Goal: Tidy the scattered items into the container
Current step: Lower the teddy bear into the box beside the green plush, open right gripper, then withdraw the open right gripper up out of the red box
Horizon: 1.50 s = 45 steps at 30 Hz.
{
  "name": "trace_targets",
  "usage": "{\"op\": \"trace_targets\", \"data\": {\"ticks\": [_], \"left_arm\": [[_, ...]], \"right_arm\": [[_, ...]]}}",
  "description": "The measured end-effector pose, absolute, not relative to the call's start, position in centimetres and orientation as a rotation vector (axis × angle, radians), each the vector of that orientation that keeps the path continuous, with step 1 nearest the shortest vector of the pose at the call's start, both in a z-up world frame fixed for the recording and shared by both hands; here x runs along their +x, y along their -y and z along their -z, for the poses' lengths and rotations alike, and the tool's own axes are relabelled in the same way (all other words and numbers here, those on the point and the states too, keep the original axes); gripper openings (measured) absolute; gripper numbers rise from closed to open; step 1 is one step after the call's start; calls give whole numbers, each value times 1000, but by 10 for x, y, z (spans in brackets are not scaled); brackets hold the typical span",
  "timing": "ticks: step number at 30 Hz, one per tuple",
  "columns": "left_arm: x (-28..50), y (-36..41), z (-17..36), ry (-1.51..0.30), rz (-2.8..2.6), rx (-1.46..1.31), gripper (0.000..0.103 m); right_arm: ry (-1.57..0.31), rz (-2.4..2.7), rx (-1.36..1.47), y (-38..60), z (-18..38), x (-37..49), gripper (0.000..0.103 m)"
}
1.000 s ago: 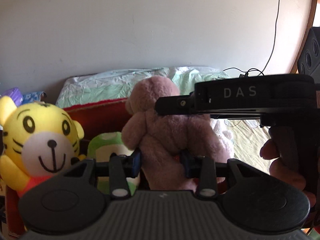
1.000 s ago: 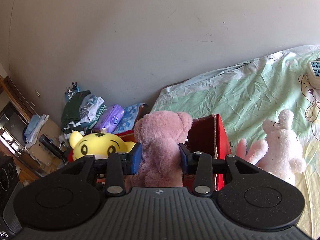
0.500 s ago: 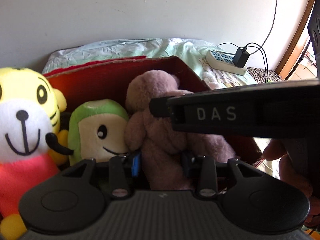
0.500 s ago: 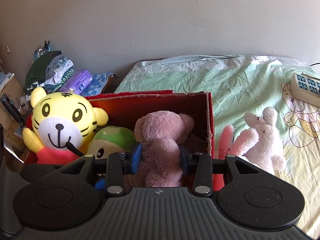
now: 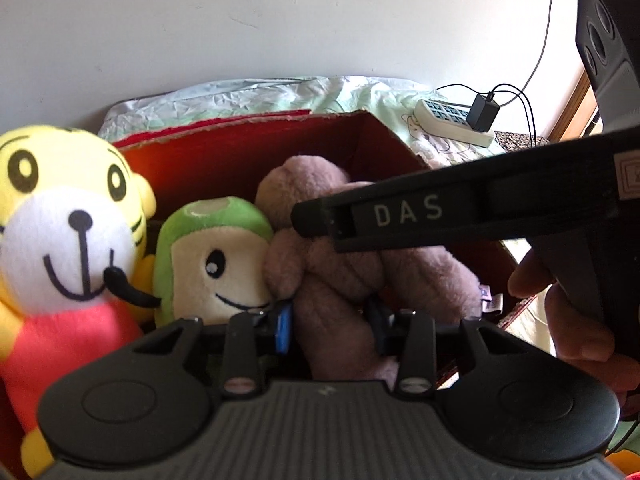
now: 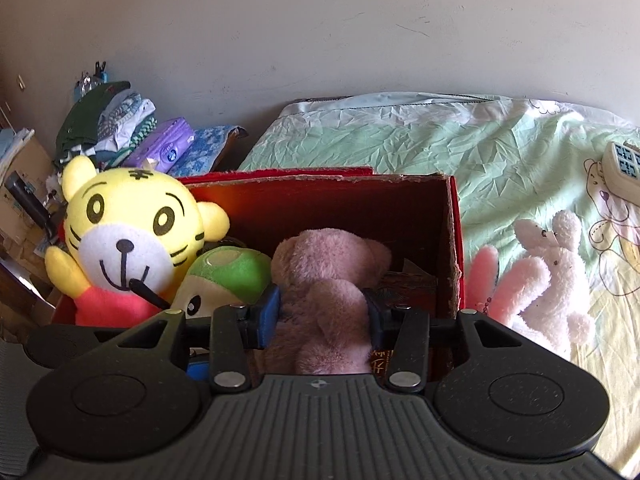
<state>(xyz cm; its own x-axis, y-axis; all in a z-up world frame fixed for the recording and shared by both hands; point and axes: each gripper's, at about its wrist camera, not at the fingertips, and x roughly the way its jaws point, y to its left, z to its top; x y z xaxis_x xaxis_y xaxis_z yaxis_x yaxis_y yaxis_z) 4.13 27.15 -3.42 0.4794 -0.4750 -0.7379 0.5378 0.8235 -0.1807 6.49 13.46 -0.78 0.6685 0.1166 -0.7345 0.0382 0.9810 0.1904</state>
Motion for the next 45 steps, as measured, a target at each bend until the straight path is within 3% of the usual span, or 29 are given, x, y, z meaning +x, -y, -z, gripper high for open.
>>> {"op": "trace_targets", "data": {"ticks": [5,9,12,17,20,22,37,41,45], "left_arm": [[40,-265,33,-865,615,103,44],[39,-265,34,-863,616,106,44],[39,-262,33,-855,612,110,35],[44,-254,37,-857,617,125,36],[49,-251,39,-873,633,105,37],[48,-244,40,-865,637,124,43],[46,-264,34,-865,601,69,47],[44,-270,32,-873,593,48,46],[38,-274,23,-852,556,60,46]], "right_arm": [[-839,-17,138,-138,8,69,57],[-826,-18,152,-132,1,68,58],[-795,-7,141,-130,-10,64,54],[-812,-26,211,-122,-12,58,41],[-805,-16,222,-123,-12,54,41],[-797,-6,228,-123,-13,52,41],[-787,33,310,-112,-7,31,41],[-804,41,315,-112,-4,27,30],[-801,42,327,-112,-2,21,30]]}}
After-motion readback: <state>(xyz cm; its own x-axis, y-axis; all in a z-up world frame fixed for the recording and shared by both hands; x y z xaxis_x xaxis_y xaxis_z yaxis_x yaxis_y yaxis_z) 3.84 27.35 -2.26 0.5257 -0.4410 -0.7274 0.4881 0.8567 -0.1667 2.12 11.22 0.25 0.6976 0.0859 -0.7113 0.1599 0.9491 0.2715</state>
